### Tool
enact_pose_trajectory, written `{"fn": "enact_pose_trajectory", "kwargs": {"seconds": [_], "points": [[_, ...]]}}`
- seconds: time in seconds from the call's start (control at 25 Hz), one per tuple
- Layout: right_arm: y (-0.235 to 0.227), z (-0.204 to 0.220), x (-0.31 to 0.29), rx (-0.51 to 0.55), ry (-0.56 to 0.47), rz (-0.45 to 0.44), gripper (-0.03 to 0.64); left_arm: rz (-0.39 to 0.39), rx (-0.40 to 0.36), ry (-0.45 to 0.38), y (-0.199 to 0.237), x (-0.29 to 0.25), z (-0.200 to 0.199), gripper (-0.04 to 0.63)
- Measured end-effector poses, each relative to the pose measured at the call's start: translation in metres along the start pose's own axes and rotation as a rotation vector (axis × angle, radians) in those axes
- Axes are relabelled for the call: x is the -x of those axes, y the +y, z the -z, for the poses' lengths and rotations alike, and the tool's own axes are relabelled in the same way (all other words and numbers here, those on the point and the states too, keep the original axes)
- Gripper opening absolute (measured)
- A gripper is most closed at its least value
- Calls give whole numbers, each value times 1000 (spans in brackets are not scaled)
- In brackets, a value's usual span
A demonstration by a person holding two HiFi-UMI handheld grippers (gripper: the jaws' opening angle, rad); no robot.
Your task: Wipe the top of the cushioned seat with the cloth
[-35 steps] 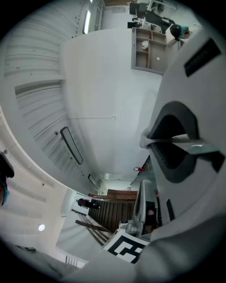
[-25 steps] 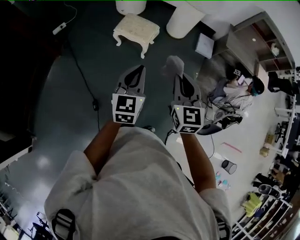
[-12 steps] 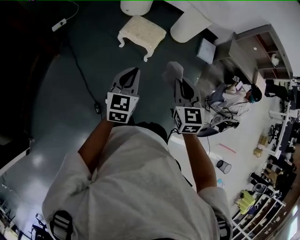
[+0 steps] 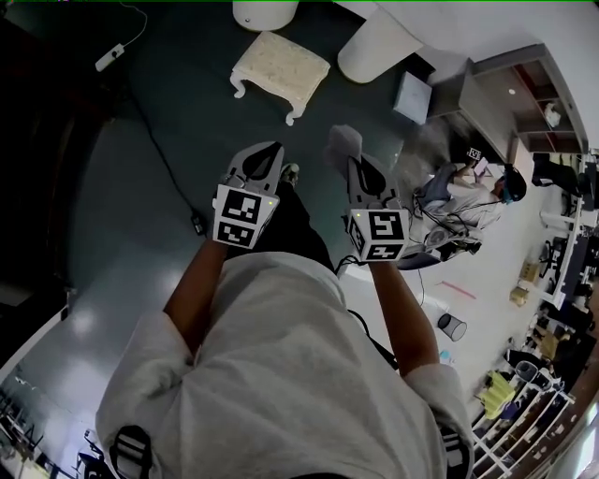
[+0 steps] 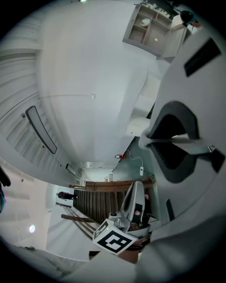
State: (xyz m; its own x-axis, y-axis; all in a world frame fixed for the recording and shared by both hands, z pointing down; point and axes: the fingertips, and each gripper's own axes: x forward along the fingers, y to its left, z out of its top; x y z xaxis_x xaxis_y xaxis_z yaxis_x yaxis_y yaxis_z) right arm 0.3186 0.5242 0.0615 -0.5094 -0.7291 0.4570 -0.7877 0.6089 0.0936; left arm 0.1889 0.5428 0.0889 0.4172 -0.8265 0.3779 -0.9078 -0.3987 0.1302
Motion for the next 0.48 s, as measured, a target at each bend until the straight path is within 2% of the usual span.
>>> {"fn": "enact_pose_trajectory", "kwargs": {"seconds": [0.24,0.48], "points": [[-25,-3,-67,56,34,-74,14,-29,27,37,40,-47,-6,14],[-74,-9,-128,29,72,-112,14,-61,27,92,71,-106,-25,14]]}}
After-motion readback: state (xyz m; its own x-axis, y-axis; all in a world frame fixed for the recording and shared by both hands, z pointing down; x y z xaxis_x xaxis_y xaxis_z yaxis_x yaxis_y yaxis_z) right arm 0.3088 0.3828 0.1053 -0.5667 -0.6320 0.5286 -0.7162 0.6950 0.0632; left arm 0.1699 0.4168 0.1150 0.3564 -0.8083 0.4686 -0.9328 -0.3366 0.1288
